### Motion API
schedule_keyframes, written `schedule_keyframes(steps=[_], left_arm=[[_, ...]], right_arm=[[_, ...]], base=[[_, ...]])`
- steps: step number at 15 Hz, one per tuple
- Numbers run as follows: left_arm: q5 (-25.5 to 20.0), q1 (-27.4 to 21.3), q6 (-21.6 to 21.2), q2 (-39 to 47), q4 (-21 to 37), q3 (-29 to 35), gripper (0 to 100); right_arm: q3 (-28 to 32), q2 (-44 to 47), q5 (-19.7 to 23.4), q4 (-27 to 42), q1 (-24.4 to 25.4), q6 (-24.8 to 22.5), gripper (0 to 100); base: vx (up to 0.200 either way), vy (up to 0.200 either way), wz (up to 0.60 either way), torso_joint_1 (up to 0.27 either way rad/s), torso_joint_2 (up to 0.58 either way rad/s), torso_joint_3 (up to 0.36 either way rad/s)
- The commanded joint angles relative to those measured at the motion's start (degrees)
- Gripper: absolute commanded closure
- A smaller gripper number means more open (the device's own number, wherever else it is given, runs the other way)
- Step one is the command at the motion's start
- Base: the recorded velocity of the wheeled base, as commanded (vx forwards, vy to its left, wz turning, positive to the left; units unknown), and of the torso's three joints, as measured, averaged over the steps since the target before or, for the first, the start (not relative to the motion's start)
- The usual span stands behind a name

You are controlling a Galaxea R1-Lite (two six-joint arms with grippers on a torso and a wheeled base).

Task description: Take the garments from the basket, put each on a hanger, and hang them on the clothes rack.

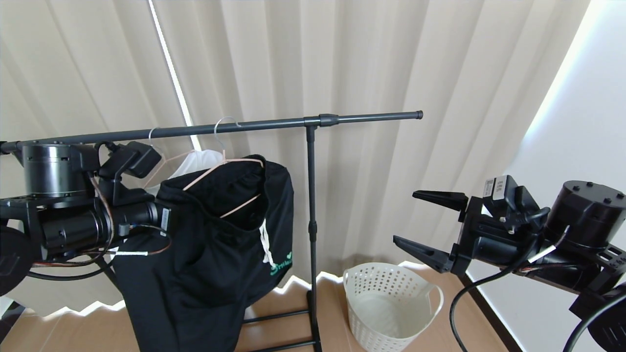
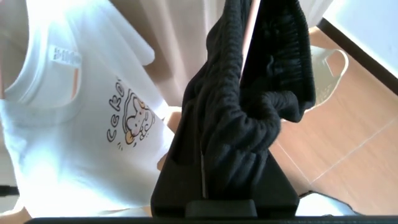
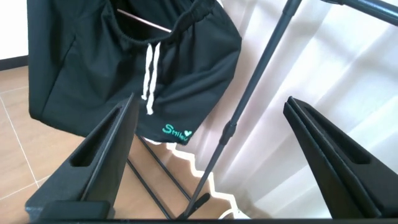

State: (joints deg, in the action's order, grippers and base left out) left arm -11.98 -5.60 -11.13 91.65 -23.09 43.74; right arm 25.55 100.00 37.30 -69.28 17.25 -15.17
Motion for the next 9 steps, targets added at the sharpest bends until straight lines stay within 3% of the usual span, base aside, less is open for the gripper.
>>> schedule_keyframes(steps=[1, 5, 9], left_arm=[[0.2, -0.1, 1.3, 3.4, 0.0, 2.8, 100], [1.2, -0.4, 5.9, 6.9, 0.0, 7.5, 100], [5.1, -1.1, 10.5, 12.1, 0.1, 12.4, 100]], right_arm=[[-0.1, -0.1, 0.1, -0.1, 0.1, 0.0, 0], [0.0, -0.2, 0.0, -0.1, 0.2, 0.0, 0], [0.2, -0.2, 0.0, -0.1, 0.2, 0.0, 0]], base=[[0.0, 0.0, 0.0, 0.0, 0.0, 0.0], [0.0, 0.0, 0.0, 0.0, 0.0, 0.0], [0.0, 0.0, 0.0, 0.0, 0.0, 0.0]])
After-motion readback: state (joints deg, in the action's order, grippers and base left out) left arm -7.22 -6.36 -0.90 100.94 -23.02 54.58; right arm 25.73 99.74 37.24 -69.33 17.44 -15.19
